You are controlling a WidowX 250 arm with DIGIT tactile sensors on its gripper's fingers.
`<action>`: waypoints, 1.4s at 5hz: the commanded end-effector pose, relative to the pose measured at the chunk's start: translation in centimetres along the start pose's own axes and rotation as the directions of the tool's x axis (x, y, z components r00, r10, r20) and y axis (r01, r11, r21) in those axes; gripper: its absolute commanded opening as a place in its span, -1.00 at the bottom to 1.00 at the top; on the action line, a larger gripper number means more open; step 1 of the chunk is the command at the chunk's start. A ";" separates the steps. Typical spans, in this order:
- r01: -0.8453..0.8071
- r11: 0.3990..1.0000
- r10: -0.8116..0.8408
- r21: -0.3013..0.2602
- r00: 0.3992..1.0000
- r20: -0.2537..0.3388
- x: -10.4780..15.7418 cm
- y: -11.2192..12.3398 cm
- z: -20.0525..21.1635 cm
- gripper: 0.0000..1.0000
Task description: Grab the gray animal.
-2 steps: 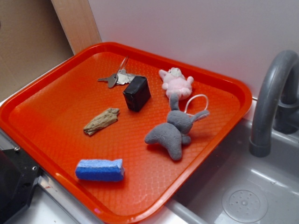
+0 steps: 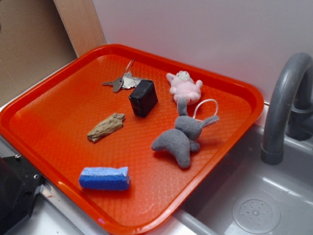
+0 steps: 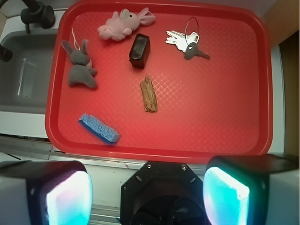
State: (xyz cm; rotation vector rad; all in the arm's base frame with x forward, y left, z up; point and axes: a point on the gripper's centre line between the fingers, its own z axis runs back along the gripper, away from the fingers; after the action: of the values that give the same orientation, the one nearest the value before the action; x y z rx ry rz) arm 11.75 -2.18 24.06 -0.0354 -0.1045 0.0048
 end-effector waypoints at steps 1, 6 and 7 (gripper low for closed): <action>0.031 0.997 -0.028 -0.074 0.999 0.045 3.0 -6.8 0.8 1.00; -0.047 0.995 0.045 0.092 0.999 0.024 12.0 -13.8 -14.2 1.00; -0.013 0.995 0.016 0.100 1.000 -0.027 10.7 -13.2 -16.6 1.00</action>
State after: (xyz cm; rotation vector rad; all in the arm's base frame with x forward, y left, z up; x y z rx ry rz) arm 23.94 -15.76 8.14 0.0848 -0.0465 0.0332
